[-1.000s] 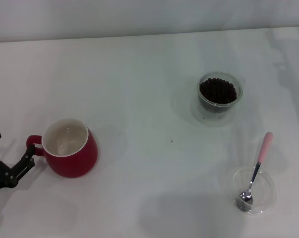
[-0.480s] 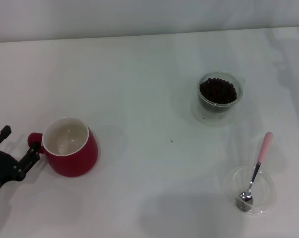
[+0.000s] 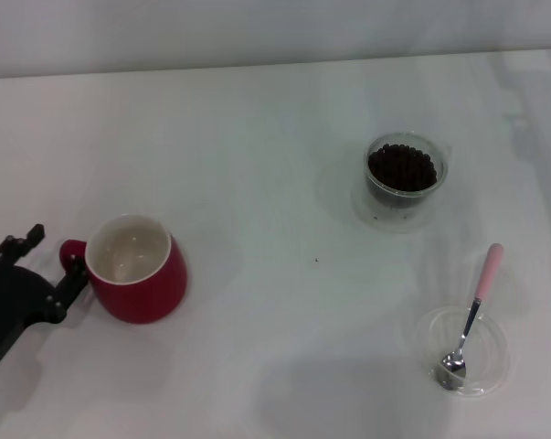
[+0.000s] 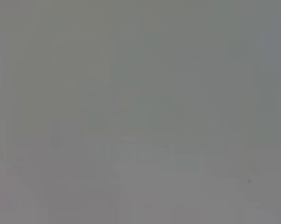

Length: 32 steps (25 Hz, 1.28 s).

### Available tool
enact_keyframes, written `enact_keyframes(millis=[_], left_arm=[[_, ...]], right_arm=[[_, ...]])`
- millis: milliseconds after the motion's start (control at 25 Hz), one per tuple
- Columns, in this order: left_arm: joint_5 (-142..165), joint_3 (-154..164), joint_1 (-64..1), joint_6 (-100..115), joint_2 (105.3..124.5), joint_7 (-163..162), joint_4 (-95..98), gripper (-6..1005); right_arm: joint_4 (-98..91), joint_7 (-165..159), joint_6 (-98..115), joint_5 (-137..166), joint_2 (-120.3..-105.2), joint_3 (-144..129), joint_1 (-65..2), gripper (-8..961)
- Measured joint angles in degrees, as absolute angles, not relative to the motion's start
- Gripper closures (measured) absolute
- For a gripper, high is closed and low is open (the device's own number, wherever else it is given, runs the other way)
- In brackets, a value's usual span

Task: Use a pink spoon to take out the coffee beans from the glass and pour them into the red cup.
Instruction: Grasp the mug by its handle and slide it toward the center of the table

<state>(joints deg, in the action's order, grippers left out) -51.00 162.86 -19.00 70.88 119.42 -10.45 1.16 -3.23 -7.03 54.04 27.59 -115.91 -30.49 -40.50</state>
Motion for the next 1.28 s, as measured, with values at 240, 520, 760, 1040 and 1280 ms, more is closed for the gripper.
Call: enact_keyframes(millis=[240,520,760,1040,1280], left_arm=[[-50.98,162.86,-18.88,69.91,119.48,-6.27,3.58,421],[-51.07,162.85,-18.68,69.59,119.44,-6.35,5.03,693],[-51.08,162.69,-18.88,69.55,119.45,-6.21,7.35,872],[-50.51,162.87,-19.39,69.41,119.53,-6.13,9.07,895],[-47.01,162.86,-20.21,68.22,119.68,-2.77,10.31,895]], right_arm=[[-3.26,-7.03,54.65,27.60,-115.89,-30.49,-40.02,84],[-3.22,-7.03,55.20,27.59,-115.85,-30.50,-39.88,85],[-3.28,-7.03,55.20,27.60,-115.75,-30.49,-39.90,85],[-3.32,-7.03,55.20,27.60,-115.75,-30.50,-39.90,85],[-3.45,-7.03,55.20,27.60,-115.75,-30.61,-39.94,85]])
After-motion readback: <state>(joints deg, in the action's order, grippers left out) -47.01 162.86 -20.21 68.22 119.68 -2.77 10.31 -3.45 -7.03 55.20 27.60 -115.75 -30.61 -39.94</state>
